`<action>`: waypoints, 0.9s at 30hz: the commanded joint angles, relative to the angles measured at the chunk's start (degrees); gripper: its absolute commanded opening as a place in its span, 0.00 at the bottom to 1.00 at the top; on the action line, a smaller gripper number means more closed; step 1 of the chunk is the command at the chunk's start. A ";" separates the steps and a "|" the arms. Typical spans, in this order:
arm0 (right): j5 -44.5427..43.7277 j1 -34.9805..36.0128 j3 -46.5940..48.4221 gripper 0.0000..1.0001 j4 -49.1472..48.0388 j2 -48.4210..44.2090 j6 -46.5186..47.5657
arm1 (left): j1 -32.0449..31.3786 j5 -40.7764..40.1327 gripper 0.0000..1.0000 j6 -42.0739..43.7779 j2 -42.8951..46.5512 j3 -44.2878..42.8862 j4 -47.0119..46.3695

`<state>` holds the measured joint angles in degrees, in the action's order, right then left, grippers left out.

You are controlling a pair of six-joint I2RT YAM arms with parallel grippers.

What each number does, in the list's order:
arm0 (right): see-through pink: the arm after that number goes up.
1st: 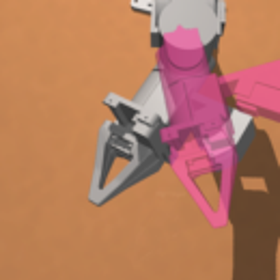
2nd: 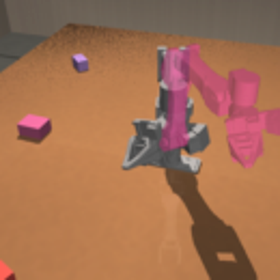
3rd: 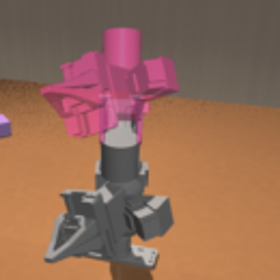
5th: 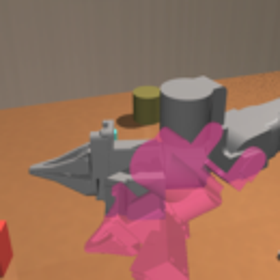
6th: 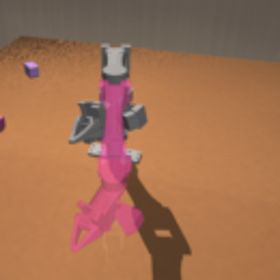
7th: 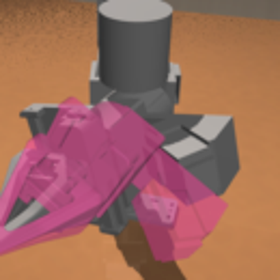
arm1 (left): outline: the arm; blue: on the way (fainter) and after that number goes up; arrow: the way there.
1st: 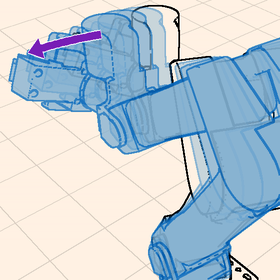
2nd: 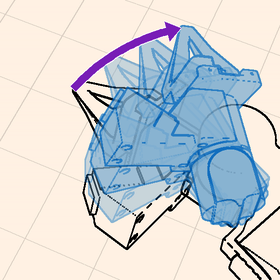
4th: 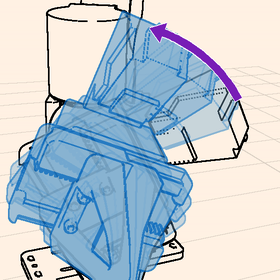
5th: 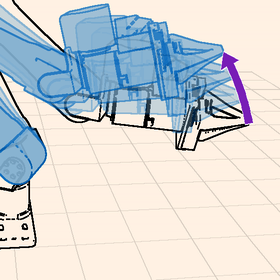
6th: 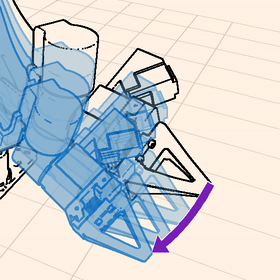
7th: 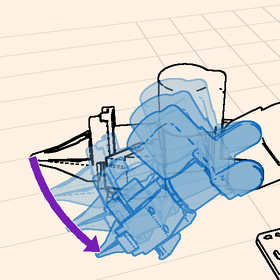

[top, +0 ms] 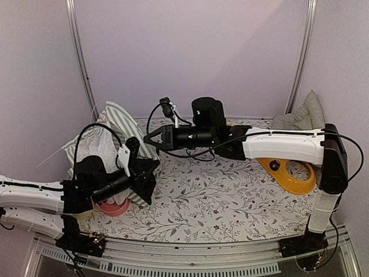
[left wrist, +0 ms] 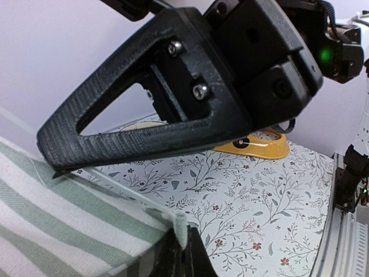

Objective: Set up the pet tent
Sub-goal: Insert the tent pole into the pole socket of the pet tent.

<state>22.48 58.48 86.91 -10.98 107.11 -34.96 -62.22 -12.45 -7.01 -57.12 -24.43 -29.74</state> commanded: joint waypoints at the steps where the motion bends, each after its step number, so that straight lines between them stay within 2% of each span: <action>1: -4.55 -0.74 -0.36 0.00 -3.87 0.45 0.50 | 0.20 7.66 0.00 -1.81 0.32 0.78 -1.77; 27: -3.06 -0.39 0.27 0.00 -4.51 2.18 -0.64 | 2.92 9.90 0.00 -2.87 -0.63 -0.27 -6.17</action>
<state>22.52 58.46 86.91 -12.51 107.77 -35.40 -59.42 -8.88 -9.17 -58.24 -23.94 -32.73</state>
